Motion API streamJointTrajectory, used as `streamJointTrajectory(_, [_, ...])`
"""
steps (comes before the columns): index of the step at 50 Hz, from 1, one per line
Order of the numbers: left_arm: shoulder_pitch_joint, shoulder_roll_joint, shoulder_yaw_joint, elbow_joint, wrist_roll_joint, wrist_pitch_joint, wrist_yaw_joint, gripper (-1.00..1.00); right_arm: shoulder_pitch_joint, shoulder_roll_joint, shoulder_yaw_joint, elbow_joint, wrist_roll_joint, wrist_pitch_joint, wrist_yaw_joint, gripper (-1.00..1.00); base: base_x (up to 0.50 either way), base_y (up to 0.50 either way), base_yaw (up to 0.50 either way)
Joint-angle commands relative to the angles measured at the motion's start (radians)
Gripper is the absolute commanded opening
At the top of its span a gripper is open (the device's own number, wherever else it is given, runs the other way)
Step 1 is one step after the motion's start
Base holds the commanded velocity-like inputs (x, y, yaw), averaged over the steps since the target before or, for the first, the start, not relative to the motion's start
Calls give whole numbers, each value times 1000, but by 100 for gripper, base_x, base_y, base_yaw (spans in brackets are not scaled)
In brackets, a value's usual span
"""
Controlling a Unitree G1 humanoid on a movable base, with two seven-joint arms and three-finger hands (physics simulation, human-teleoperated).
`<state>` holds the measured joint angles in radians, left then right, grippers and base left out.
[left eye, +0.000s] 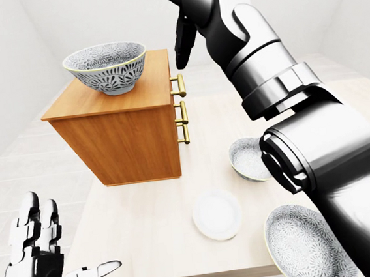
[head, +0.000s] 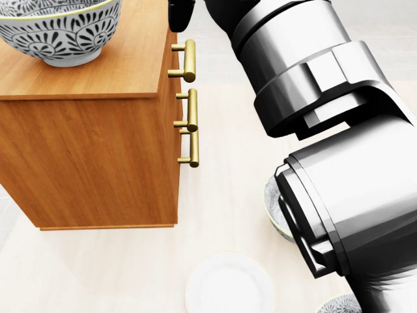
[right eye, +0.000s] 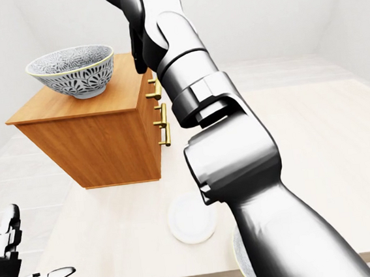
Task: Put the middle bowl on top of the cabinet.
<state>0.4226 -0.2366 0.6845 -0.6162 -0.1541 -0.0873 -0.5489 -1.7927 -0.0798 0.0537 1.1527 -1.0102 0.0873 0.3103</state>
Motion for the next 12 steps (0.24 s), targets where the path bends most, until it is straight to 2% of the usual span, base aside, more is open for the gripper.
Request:
streamJointTrajectory(1, [0,-8,-2,-7,4,0,-5,100,-14,-33,-4,8,0,0,5,100,0,0,0])
streamJointTrajectory(6, [-9,-10,-12,19,27,0,-2,100,-15,-45,-6,12,-1,0,2,100,0,0,0])
streamJointTrajectory(12, [-3,-5,-8,7,10,0,-2,100,-20,-59,-8,19,-2,0,2,100,0,0,0])
